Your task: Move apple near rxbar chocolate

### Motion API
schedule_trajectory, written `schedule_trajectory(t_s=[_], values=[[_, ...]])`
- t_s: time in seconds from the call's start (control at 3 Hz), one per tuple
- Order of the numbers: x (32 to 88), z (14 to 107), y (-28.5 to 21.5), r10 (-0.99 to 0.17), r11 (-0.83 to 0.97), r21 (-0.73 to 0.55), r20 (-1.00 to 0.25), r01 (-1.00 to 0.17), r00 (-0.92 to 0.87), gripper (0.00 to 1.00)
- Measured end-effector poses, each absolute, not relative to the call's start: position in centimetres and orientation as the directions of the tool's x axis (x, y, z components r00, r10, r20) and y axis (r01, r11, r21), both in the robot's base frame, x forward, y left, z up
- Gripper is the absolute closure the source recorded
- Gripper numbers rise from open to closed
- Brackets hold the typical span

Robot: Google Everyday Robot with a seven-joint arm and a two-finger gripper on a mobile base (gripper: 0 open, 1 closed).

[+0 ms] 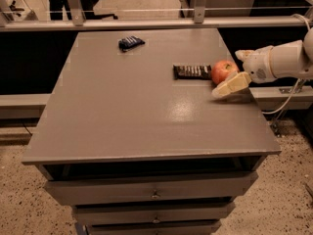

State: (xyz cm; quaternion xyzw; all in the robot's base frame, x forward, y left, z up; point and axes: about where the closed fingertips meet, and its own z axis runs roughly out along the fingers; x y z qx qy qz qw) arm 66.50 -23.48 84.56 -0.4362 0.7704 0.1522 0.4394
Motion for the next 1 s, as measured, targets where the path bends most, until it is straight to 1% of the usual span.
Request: schedule_trajectory(t_s=[0.33,0.67,1.0], values=[[65.5,88.2,-26.5,-0.530,0.590,-0.184,-0.823,-0.786,-0.205,0.00],[62.6,93.5,-31.8,-0.497,0.598,-0.213,-0.854,-0.772,-0.150,0.00],[57.2,100.5,-36.7,-0.455,0.635,-0.251,-0.886,-0.730,-0.091,0.00]])
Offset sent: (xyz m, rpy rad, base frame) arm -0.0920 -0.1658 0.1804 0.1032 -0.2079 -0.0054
